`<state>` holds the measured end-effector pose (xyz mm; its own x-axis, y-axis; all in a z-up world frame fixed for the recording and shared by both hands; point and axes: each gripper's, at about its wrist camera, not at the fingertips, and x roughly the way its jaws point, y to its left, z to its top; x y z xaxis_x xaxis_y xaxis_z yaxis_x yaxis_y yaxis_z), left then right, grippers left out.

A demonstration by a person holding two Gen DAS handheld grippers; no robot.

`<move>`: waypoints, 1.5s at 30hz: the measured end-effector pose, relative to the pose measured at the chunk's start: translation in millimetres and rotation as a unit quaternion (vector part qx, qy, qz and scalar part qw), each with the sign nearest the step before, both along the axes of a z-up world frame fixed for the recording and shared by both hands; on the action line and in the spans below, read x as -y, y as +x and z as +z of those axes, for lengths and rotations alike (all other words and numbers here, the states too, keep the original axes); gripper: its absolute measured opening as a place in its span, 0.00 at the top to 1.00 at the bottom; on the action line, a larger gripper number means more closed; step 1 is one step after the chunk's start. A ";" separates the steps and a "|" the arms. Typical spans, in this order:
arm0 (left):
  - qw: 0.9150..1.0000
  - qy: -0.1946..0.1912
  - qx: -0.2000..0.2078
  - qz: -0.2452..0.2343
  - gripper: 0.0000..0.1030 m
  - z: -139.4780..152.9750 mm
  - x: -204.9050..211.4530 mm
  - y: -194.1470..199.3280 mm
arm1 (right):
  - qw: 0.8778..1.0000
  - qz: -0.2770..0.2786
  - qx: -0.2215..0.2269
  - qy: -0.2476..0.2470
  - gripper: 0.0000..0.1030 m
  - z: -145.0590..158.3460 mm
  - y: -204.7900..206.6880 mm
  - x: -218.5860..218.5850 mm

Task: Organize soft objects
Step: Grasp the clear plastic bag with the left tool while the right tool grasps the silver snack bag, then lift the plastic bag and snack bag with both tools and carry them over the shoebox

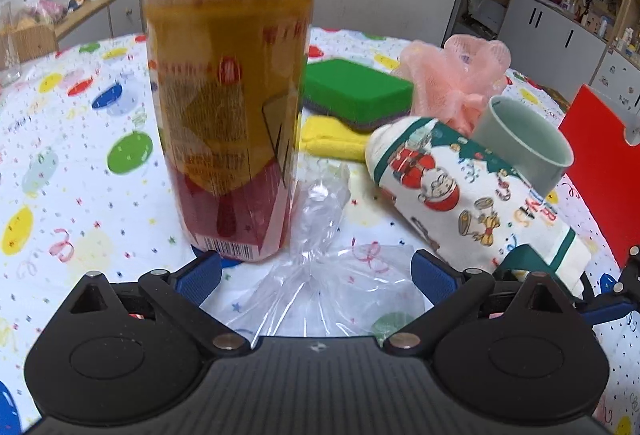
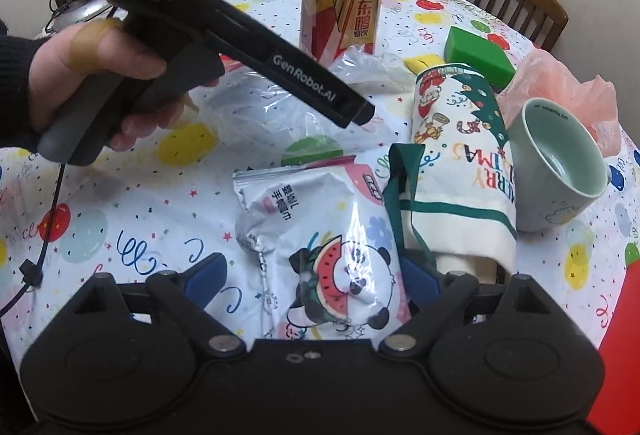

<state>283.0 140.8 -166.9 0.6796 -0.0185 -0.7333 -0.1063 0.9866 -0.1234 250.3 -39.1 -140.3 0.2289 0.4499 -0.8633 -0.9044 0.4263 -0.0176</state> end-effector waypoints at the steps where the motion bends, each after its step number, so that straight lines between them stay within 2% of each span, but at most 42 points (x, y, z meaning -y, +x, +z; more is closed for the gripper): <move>1: 1.000 -0.004 -0.003 0.001 0.02 -2.7 -0.5 0.7 | 1.000 -0.001 0.000 0.000 0.13 0.0 0.1 0.2; 3: 1.000 -0.006 -0.008 0.004 0.05 -7.0 -0.8 1.8 | 1.000 -0.004 0.000 0.000 0.15 -0.1 1.0 0.0; 10: 1.000 0.006 -0.002 0.001 0.20 -6.9 5.7 2.8 | 1.000 -0.011 0.016 -0.006 0.30 0.0 0.8 -1.3; 21: 1.000 0.024 -0.010 0.010 0.61 -1.9 15.9 -1.5 | 0.999 -0.007 0.041 -0.016 0.38 3.4 -11.1 -2.1; 23: 0.999 0.027 -0.010 0.013 0.68 -1.9 18.0 -2.9 | 0.999 -0.011 0.040 -0.011 0.42 6.1 -13.4 0.9; 27: 0.999 0.029 -0.006 0.019 0.75 -1.1 20.4 -7.7 | 0.999 -0.014 0.045 -0.002 0.46 11.1 -18.0 7.4; 32: 0.999 0.025 0.000 0.023 0.79 3.2 22.2 -15.5 | 0.999 -0.029 0.030 0.014 0.50 17.6 -19.0 16.8; 40: 0.999 0.009 0.010 0.034 0.80 18.7 25.3 -34.4 | 0.998 -0.038 0.010 0.051 0.50 39.6 -30.3 36.3; 45: 0.999 -0.002 0.017 0.037 0.80 34.7 30.5 -47.4 | 0.995 -0.067 0.004 0.067 0.50 57.9 -30.1 52.9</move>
